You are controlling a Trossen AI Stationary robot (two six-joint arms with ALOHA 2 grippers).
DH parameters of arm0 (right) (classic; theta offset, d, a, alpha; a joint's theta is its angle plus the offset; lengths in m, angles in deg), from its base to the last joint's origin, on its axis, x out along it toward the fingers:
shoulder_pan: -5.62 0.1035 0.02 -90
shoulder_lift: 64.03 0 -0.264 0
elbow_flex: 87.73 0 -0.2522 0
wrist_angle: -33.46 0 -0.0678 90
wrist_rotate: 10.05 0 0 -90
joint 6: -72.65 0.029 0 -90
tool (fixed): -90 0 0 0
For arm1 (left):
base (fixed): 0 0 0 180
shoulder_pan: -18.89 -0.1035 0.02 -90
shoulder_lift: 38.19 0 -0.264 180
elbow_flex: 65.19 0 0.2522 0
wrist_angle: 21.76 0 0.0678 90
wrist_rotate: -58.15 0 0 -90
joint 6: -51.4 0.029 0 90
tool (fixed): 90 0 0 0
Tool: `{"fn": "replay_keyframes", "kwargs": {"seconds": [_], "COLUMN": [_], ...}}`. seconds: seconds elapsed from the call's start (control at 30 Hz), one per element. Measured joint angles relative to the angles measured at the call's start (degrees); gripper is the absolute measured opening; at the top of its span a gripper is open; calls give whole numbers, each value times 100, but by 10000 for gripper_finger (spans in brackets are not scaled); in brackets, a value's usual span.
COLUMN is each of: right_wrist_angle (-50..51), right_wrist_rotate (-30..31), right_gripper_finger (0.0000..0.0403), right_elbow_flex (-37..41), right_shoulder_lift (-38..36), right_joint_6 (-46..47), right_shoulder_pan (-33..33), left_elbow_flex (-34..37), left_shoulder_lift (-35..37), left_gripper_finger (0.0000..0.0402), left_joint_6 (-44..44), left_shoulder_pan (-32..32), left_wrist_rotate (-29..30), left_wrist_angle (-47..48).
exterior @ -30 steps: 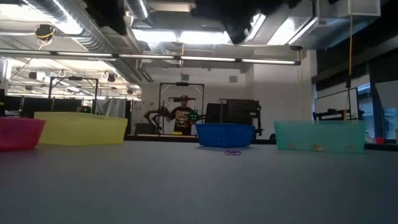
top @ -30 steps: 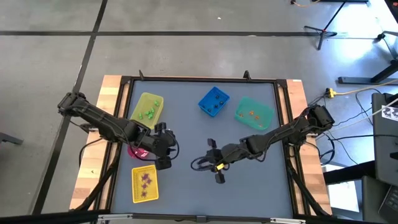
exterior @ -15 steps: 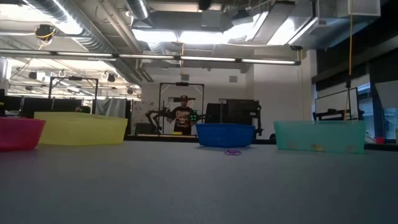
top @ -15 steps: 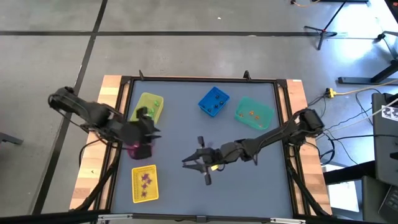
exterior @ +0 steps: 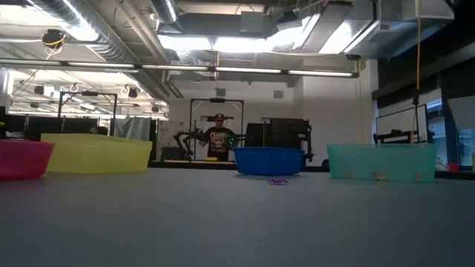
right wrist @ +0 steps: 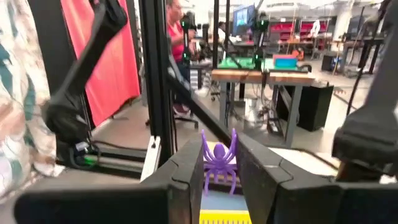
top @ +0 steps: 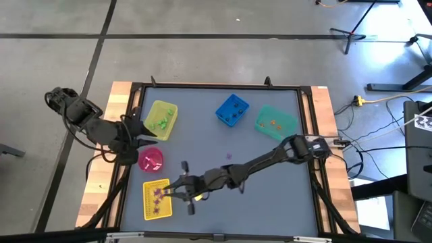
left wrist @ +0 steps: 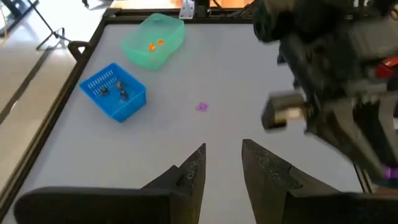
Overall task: Sort Halloween decoration
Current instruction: Put the purple spider toy into the yellow basket
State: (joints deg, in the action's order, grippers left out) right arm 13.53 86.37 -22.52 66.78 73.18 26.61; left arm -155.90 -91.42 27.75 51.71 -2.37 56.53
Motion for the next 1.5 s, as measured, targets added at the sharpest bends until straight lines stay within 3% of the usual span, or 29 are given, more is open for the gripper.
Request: {"fn": "replay_keyframes", "kwargs": {"seconds": [0.27, 0.47, 0.87, 1.3, 1.5], "right_wrist_angle": [697, 714, 915, 1316, 3232], "right_wrist_rotate": [8, 3, -76, -119, -101], "right_gripper_finger": [90, 90, 93, 223, 236], "right_elbow_flex": [-1401, -1516, -1524, -1524, -1522], "right_shoulder_lift": [1242, 1677, 1734, 1627, 1021], "right_joint_6": [21, 96, 121, 231, -428], "right_shoulder_pan": [-2, -2, -83, -157, -151], "left_elbow_flex": [0, 2, 4, 6, 131], "left_shoulder_lift": [46, 43, 32, 32, 13], "left_gripper_finger": [90, 90, 90, 90, 90], "left_joint_6": [329, 334, 335, 484, 480], "left_shoulder_pan": [-2, -4, -4, -4, -4], "left_wrist_rotate": [369, 631, 634, 629, 617], "left_wrist_angle": [-2, -2, 58, 59, -28]}}
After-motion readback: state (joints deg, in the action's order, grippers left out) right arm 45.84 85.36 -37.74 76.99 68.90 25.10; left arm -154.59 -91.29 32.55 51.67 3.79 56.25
